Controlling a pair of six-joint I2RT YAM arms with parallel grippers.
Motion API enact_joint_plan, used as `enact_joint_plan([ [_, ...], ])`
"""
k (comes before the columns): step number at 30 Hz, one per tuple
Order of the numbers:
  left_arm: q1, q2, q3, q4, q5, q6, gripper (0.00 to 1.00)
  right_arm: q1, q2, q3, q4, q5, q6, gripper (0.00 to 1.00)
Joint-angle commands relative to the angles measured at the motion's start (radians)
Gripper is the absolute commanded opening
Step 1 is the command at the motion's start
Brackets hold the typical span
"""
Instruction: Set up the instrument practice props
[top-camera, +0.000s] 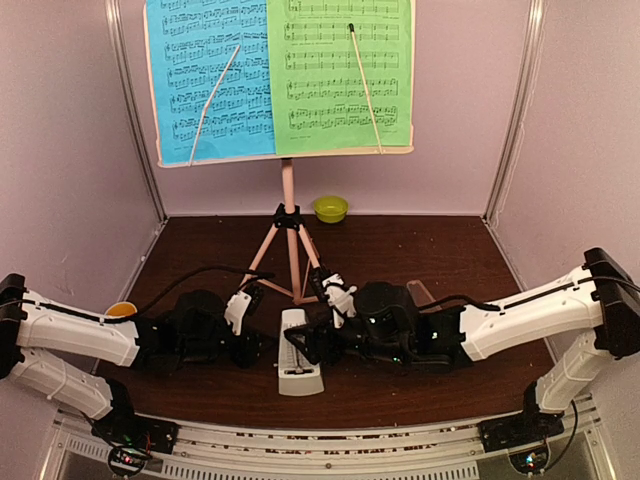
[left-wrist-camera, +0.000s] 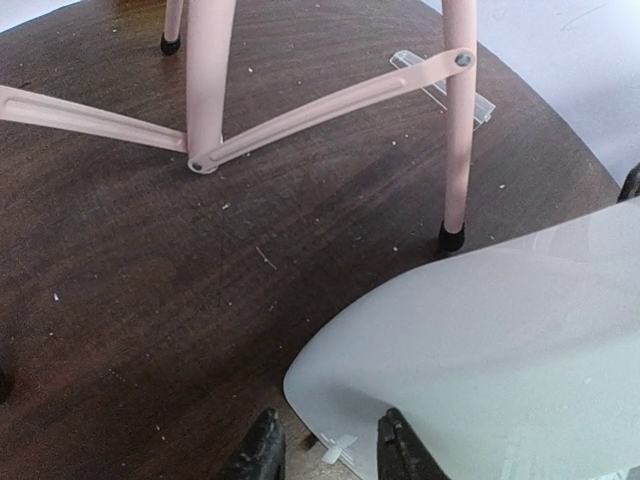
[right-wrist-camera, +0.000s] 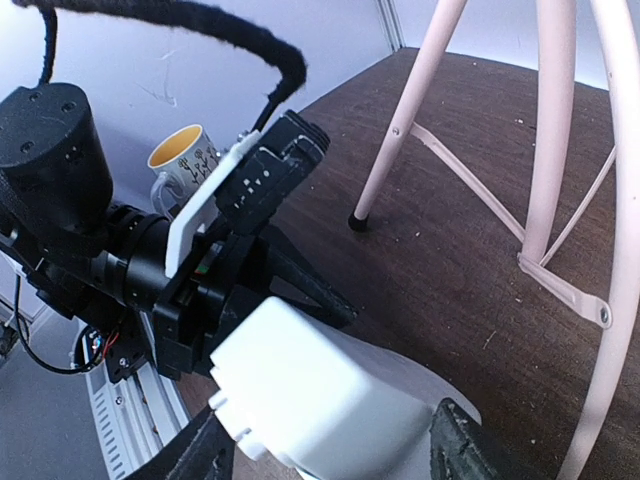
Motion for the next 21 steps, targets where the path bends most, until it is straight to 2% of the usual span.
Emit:
enact_joint_plan([
  [1,0.002,0.002,0.005,0.060,0.015,0.016,0.34,0.008,0.010,0.003,-0.021,0.043,-0.009,0.67],
  [4,0.002,0.004,0.006,0.060,0.015,0.017,0.34,0.011,0.004,-0.015,-0.018,0.031,-0.013,0.66],
  [9,0.002,0.003,0.009,0.059,0.013,0.021,0.34,0.014,-0.009,-0.047,-0.002,0.057,-0.011,0.51],
  [15,0.002,-0.003,0.011,0.052,0.013,0.026,0.34,0.014,-0.024,-0.056,0.003,0.060,-0.010,0.38],
  [17,0.002,-0.009,0.010,0.047,0.013,0.026,0.34,0.014,-0.037,-0.067,0.002,0.053,-0.010,0.40],
  [21,0.002,-0.028,0.001,0.045,0.004,0.027,0.34,0.016,-0.072,-0.108,0.015,0.039,-0.004,0.56],
])
